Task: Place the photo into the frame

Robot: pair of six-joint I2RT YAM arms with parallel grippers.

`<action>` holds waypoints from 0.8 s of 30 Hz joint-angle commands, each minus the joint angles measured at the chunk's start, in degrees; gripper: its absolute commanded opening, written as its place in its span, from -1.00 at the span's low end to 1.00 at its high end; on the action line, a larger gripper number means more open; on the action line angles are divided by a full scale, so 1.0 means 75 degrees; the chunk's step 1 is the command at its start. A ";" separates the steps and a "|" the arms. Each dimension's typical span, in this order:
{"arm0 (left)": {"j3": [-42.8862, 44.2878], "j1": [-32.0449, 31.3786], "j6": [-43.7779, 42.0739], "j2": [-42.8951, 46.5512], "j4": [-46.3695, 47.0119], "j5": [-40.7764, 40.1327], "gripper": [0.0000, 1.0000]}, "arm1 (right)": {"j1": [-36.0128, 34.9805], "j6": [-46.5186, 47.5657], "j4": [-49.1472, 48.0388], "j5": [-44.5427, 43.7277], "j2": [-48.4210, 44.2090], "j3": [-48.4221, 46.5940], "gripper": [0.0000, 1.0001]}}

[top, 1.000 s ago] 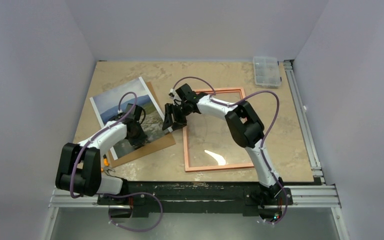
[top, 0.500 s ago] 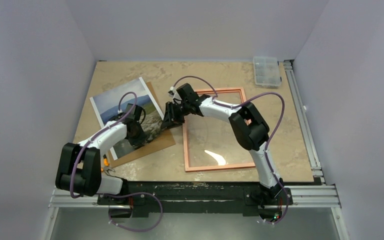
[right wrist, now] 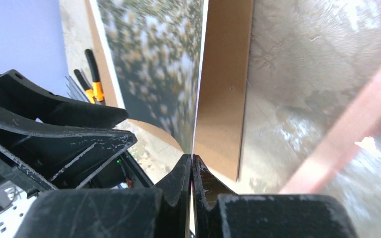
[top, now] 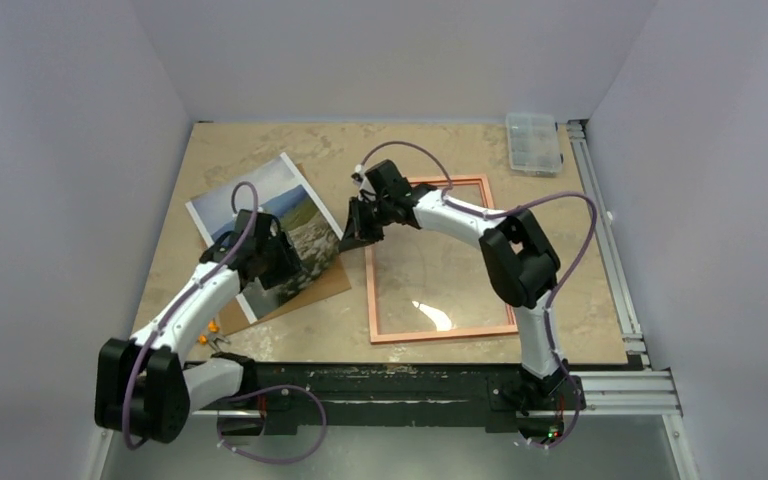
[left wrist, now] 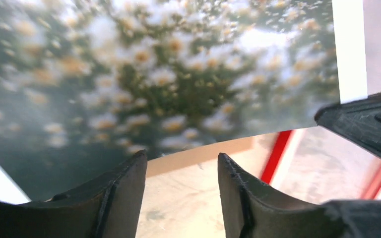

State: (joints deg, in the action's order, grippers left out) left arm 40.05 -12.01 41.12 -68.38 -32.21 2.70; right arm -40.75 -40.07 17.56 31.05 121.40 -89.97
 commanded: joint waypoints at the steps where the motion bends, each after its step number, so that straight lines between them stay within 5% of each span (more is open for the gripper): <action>1: 0.0112 0.0031 0.0047 0.1096 0.0456 0.0814 0.19 | 0.0292 0.0878 0.0756 -0.0807 -0.1543 -0.0299 -1.00; 6: 0.0257 0.0009 0.0307 0.1543 0.0651 0.1548 0.40 | 0.0702 0.1723 0.2100 -0.1664 -0.2782 -0.0802 -1.00; 15: 0.0531 -0.0197 0.0493 0.1677 0.0854 0.1906 0.41 | 0.1608 0.3161 0.4443 -0.3603 -0.4456 -0.2784 -1.00; 19: 0.0589 -0.0406 0.0515 0.1423 0.0972 0.1911 0.41 | 0.1611 0.3602 0.4489 -0.5041 -0.5176 -0.3212 -1.00; 24: 0.0583 -0.0612 0.0602 0.1200 0.1139 0.1893 0.41 | 0.1602 0.4063 0.3697 -0.5509 -0.6274 -0.2506 -1.00</action>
State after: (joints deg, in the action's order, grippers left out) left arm 42.33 -15.57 44.45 -58.46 -26.55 15.90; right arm -28.49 -14.85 48.40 -3.09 79.99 -111.70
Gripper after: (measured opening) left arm 0.703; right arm 0.001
